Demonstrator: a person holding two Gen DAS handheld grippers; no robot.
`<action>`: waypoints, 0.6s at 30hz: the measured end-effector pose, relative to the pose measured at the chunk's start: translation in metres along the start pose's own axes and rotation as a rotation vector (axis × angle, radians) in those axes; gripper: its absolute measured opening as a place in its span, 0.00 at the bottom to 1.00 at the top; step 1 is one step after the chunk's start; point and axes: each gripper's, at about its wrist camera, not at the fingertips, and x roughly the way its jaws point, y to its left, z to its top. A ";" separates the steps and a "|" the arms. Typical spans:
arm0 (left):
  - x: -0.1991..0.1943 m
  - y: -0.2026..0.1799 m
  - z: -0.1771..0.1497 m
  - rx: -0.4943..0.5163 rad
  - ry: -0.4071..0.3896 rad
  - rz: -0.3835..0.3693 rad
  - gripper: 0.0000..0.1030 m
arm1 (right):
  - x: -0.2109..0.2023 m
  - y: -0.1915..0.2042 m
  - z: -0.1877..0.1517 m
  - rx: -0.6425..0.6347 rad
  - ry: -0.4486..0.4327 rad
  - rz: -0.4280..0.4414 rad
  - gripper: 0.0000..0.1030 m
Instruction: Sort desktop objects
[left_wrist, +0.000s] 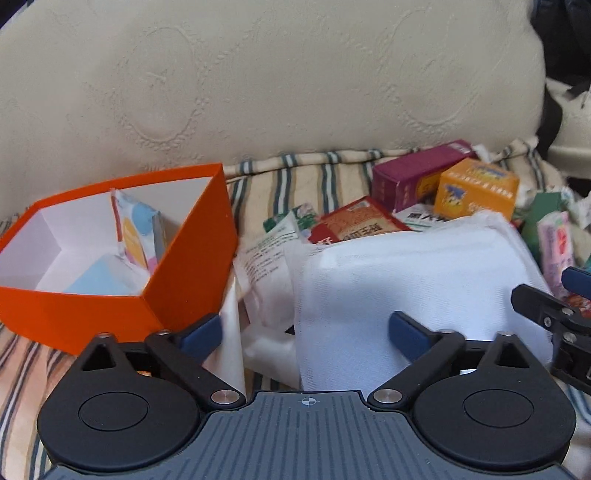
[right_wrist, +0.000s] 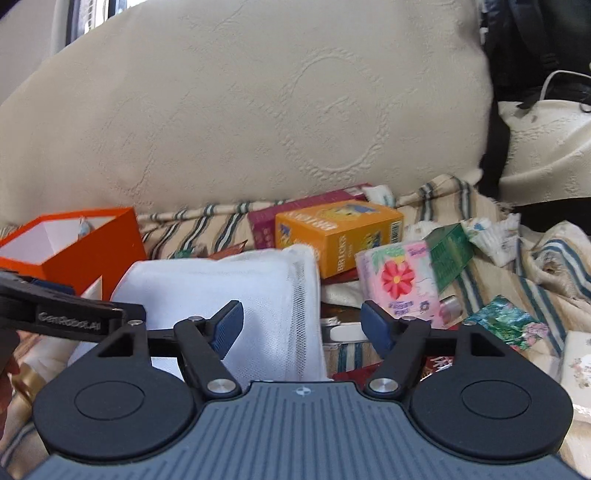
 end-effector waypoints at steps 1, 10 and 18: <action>0.002 -0.001 0.000 0.005 0.003 0.003 1.00 | 0.002 0.000 0.000 0.001 0.010 0.001 0.72; 0.010 -0.011 0.007 0.079 -0.003 -0.041 0.99 | 0.028 -0.013 0.000 0.097 0.149 0.077 0.86; 0.030 -0.011 0.007 0.055 0.056 -0.149 1.00 | 0.041 -0.026 -0.003 0.234 0.196 0.210 0.33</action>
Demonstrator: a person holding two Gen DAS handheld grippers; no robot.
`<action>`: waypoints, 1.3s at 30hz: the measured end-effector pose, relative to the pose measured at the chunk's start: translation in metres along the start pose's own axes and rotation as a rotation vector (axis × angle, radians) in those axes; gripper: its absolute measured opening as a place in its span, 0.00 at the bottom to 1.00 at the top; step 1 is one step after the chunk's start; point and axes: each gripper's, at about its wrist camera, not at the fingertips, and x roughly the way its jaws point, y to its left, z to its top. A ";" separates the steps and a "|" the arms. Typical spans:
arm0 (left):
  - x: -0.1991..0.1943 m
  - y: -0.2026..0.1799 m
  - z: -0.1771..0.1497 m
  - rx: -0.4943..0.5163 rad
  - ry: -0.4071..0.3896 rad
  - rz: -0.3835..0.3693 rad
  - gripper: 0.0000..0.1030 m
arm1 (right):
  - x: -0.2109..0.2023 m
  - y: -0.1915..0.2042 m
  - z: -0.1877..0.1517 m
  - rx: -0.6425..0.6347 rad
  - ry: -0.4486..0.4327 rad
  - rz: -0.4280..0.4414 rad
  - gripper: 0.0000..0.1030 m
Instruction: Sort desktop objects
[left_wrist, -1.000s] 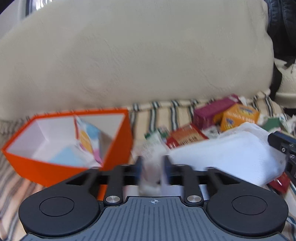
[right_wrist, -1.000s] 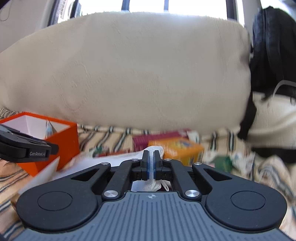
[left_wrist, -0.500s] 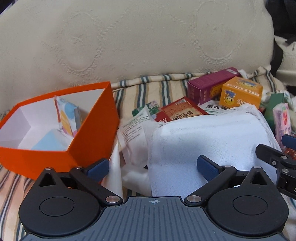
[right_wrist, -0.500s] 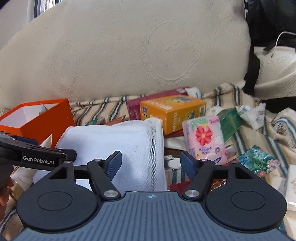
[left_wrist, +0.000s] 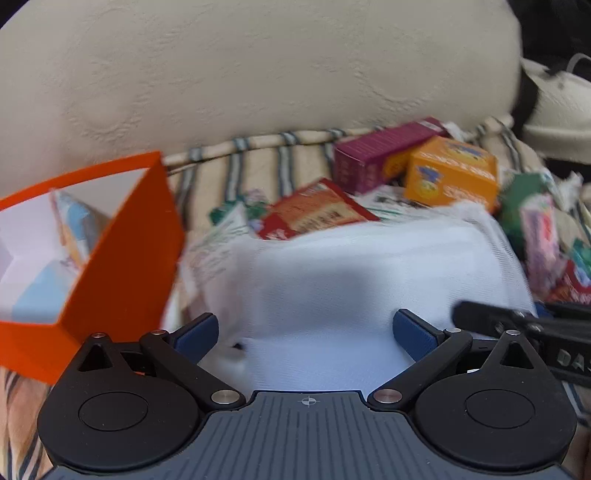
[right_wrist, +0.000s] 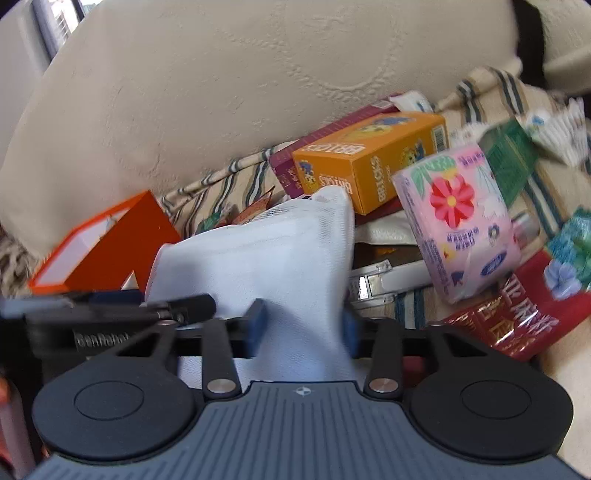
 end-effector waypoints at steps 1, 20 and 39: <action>0.001 -0.003 -0.001 0.004 -0.003 -0.006 0.98 | -0.001 -0.001 -0.001 0.004 -0.006 0.000 0.29; -0.009 0.018 -0.003 -0.016 -0.052 0.025 0.00 | 0.005 0.004 0.004 0.028 0.010 -0.048 0.81; -0.024 0.024 -0.006 -0.025 -0.131 0.009 0.00 | -0.011 -0.010 0.003 0.109 -0.100 0.078 0.18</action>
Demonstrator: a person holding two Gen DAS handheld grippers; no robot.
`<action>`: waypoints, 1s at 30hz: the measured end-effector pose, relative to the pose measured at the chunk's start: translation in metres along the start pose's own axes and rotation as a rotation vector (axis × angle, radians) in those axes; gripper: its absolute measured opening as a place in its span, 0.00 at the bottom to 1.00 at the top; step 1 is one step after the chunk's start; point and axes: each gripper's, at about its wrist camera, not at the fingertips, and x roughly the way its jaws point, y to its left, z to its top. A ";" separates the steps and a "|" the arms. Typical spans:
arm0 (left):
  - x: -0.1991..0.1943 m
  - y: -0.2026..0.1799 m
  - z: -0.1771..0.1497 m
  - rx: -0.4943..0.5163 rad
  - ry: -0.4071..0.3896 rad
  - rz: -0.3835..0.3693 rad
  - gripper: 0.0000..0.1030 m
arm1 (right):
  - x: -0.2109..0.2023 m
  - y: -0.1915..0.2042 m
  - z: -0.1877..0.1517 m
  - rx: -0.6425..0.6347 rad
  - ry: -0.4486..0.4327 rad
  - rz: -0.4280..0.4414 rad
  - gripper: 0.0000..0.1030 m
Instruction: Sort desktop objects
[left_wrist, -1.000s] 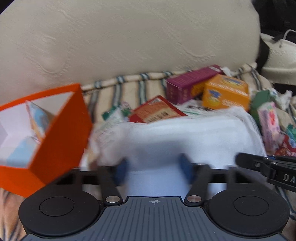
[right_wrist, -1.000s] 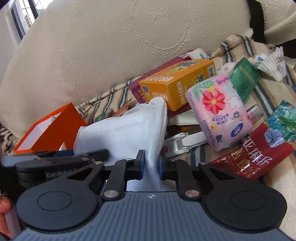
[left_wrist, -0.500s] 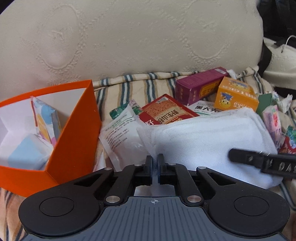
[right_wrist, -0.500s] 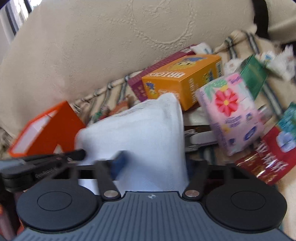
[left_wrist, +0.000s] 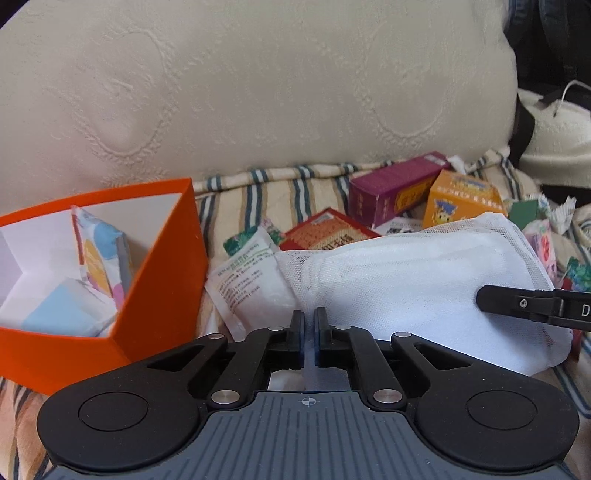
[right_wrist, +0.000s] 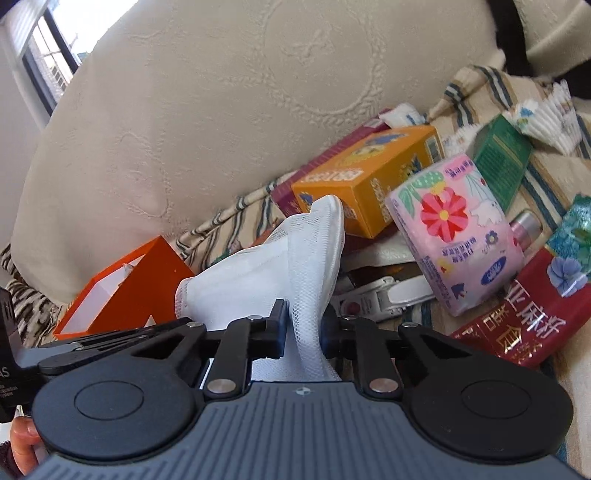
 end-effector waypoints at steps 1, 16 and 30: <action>-0.003 0.001 0.001 0.002 -0.012 -0.001 0.00 | -0.001 0.003 0.001 -0.011 -0.010 0.001 0.18; -0.043 -0.016 0.018 0.087 -0.132 0.051 0.00 | -0.020 0.042 0.013 -0.139 -0.104 -0.036 0.14; -0.013 -0.004 0.008 -0.020 0.003 -0.067 0.82 | -0.030 -0.002 0.006 -0.046 -0.088 -0.072 0.14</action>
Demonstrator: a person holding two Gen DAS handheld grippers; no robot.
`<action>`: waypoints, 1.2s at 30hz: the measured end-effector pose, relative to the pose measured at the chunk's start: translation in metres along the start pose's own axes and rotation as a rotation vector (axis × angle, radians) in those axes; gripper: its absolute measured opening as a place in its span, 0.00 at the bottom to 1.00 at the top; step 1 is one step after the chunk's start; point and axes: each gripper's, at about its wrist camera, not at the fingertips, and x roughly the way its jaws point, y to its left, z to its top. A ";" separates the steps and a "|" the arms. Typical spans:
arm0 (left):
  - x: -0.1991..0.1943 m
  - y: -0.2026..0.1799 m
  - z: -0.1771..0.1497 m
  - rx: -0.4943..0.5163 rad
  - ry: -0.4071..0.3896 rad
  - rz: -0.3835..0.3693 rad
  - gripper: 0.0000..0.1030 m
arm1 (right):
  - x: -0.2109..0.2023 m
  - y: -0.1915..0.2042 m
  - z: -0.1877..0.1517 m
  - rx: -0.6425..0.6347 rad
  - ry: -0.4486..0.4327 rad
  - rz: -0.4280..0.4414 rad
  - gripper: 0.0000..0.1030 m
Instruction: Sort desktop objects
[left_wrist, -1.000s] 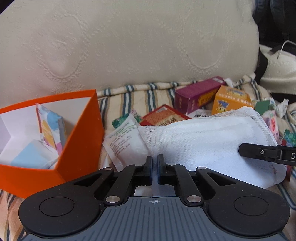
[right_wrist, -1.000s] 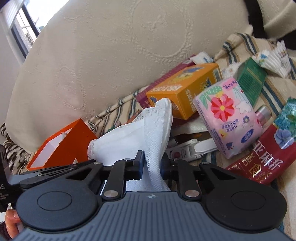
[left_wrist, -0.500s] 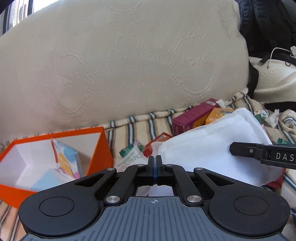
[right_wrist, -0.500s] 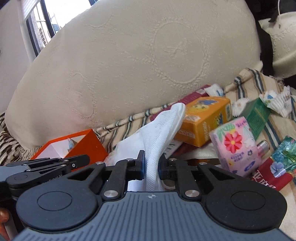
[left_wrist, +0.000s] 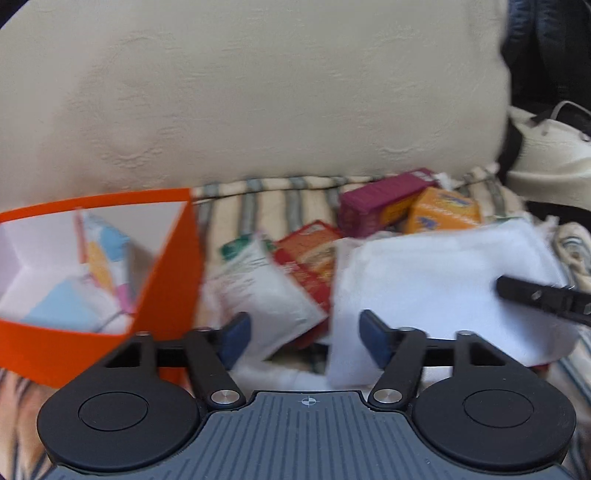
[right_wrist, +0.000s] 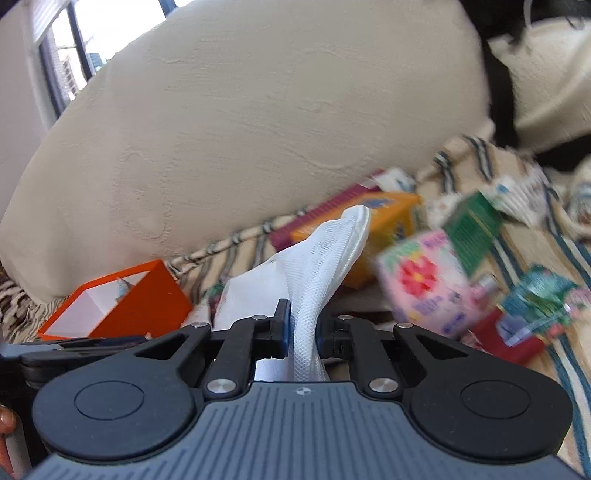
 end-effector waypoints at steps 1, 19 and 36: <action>0.004 -0.006 0.001 0.014 0.010 -0.010 0.84 | 0.000 -0.006 -0.001 0.024 0.002 0.004 0.14; 0.055 -0.021 -0.005 0.071 0.139 0.009 1.00 | 0.009 -0.019 -0.005 0.063 0.018 0.026 0.15; 0.074 -0.025 0.023 -0.016 0.139 -0.093 0.71 | 0.008 -0.025 -0.005 0.065 0.027 0.030 0.16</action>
